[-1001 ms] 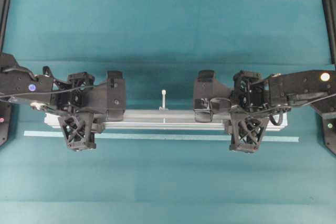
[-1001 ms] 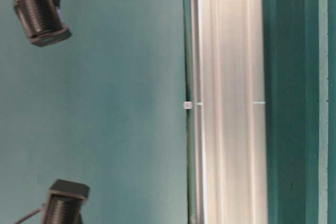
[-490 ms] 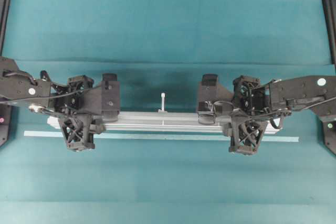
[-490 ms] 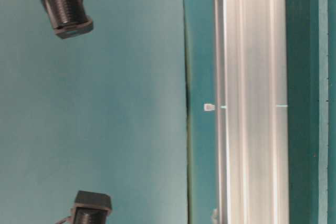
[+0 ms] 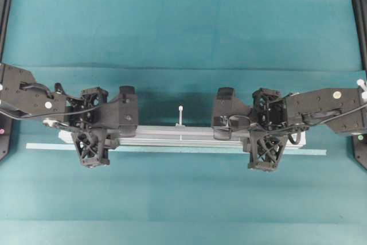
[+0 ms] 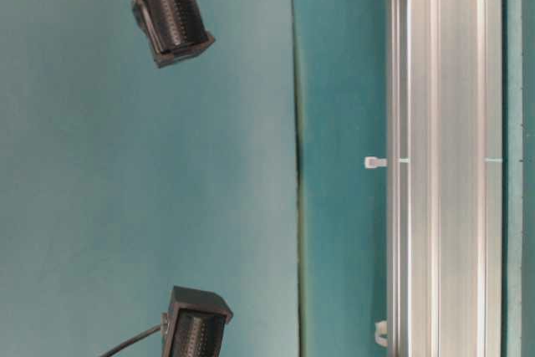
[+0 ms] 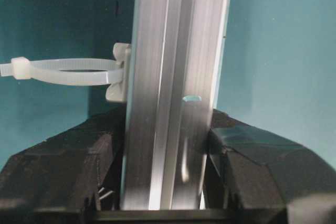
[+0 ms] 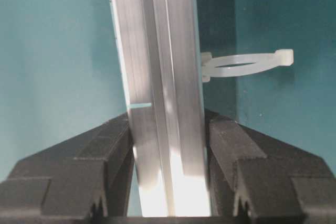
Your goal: Lift the large metal rail with both hands.
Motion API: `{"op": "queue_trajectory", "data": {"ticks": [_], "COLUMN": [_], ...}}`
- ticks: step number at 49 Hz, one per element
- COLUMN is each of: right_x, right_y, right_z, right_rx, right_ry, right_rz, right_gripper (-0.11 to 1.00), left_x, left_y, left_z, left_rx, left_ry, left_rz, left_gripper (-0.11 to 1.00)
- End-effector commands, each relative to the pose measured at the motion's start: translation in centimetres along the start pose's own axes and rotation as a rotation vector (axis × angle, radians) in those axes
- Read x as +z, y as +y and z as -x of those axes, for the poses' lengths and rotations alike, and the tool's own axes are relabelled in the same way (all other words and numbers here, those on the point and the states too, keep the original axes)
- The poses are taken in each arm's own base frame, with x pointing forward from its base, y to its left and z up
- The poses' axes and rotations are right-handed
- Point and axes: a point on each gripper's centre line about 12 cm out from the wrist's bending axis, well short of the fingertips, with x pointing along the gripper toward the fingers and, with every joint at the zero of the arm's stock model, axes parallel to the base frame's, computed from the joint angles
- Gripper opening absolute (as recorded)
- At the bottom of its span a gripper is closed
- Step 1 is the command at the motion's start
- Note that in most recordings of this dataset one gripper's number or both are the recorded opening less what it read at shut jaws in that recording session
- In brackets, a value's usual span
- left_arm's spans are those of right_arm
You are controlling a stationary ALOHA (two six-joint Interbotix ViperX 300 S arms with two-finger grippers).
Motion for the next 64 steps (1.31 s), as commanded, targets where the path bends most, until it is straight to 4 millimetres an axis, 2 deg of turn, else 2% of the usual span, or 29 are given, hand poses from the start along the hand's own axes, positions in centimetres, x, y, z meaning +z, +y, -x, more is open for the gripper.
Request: {"op": "queue_trajectory", "data": {"ticks": [1,31,64], "right_x": [0.2,-0.9,-0.8], "right_y": [0.2,-0.1,-0.5], "right_z": [0.2,-1.0,-1.1], "right_rx": [0.006,0.002,0.005], "right_ry": [-0.007,0.0,-0.041], "right_rz": [-0.002,-0.015,-0.019], "right_gripper": [0.42,0.42,0.42], "left_x": [0.4,0.7,0.6], "left_y": [0.2,0.1,-0.3], "left_z": [0.1,0.0,0.0], "left_rx": [0.001,-0.007,-0.014], "left_ry": [-0.012,-0.061,-0.065], "left_rz": [0.033,0.053,0.048], "left_gripper": [0.37,0.37,0.37]}}
